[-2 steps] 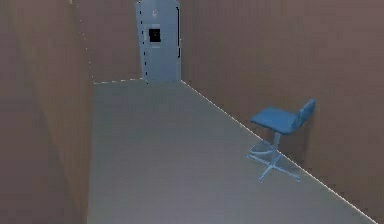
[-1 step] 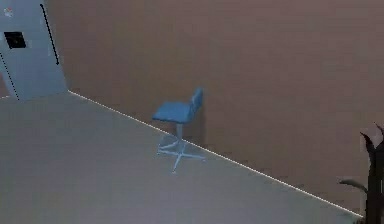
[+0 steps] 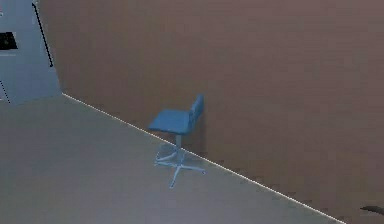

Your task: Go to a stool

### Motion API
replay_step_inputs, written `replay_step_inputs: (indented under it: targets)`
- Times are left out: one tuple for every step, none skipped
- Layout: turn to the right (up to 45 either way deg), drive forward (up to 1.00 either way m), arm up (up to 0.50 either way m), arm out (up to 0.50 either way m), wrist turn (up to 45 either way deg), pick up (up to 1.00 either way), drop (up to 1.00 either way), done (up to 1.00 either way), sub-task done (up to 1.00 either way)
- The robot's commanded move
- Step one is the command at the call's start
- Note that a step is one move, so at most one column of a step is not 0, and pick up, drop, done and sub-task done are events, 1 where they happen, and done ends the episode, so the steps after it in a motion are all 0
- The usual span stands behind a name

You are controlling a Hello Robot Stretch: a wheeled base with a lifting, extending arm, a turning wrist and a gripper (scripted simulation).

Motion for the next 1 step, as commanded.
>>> replay_step_inputs:
  targets:
    - [9.0, 0.0, 0.0, 0.0, 0.0, 0.0, 0.0, 0.0, 0.0]
